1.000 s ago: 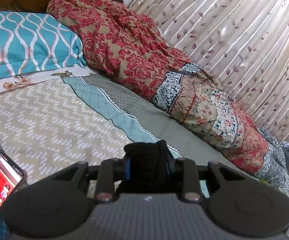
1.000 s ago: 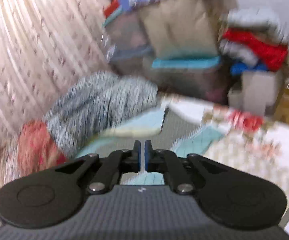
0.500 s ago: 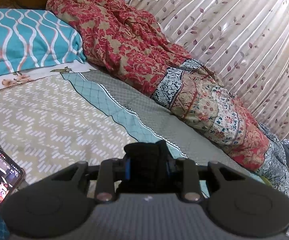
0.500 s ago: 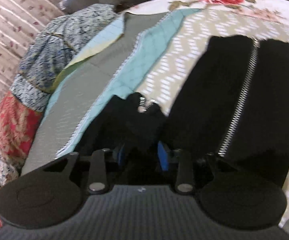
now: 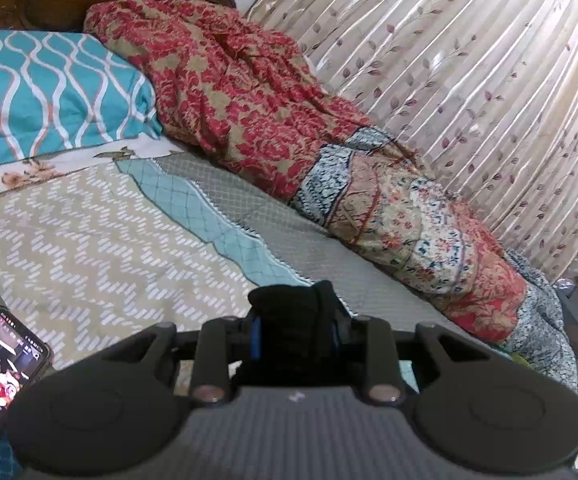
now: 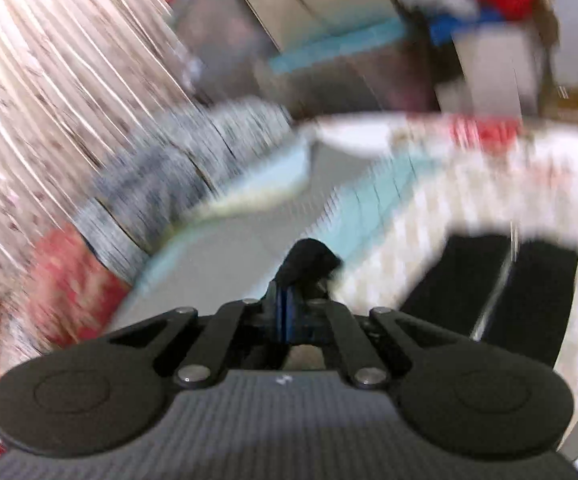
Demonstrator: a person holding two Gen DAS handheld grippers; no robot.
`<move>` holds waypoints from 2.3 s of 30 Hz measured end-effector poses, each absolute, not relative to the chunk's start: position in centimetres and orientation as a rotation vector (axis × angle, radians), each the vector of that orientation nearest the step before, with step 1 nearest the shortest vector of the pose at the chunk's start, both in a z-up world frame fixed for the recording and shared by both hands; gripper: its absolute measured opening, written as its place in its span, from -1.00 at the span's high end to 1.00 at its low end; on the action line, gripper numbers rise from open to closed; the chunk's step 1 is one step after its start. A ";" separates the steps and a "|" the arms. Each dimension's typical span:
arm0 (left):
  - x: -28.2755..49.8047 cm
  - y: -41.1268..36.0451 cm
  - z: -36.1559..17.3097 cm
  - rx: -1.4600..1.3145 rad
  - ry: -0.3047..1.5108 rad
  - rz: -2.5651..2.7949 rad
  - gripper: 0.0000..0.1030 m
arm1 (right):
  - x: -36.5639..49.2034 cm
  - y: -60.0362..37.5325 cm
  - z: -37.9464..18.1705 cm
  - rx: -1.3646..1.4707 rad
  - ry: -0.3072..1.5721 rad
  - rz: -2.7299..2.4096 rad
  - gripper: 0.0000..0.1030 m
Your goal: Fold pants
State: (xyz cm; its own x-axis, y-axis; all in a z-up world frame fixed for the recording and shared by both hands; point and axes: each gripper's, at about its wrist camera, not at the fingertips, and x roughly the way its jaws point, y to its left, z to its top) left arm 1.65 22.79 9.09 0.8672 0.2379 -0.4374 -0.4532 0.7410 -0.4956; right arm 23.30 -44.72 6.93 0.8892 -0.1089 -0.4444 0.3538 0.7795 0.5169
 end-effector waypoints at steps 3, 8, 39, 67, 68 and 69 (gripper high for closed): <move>1.6 22.6 9.7 -0.637 0.353 0.371 0.49 | 21.7 -44.7 11.4 0.574 0.279 -0.246 0.91; 3.4 22.6 10.2 -0.642 0.345 0.346 0.49 | 22.8 -45.5 15.4 0.536 0.184 -0.237 0.91; 4.4 20.9 4.4 -0.481 0.705 0.380 -0.44 | 34.8 -47.9 -2.3 0.683 0.640 -0.298 0.03; -4.5 18.8 1.3 -0.836 0.910 0.124 -0.90 | 16.5 -41.4 3.2 0.556 0.662 0.102 -0.10; -4.7 19.1 0.9 -0.890 0.908 0.105 -0.91 | 15.2 -39.8 3.5 0.521 0.681 0.182 -0.11; -5.0 19.3 0.3 -0.946 0.906 0.083 -0.91 | 13.9 -38.2 3.6 0.497 0.697 0.254 -0.12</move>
State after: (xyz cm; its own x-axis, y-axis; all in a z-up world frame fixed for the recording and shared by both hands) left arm -4.96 19.26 0.34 0.6419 -0.3089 -0.7018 -0.4320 0.6105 -0.6639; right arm 13.91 -38.15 3.58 0.7424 0.3837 -0.5492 -0.0593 0.8542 0.5166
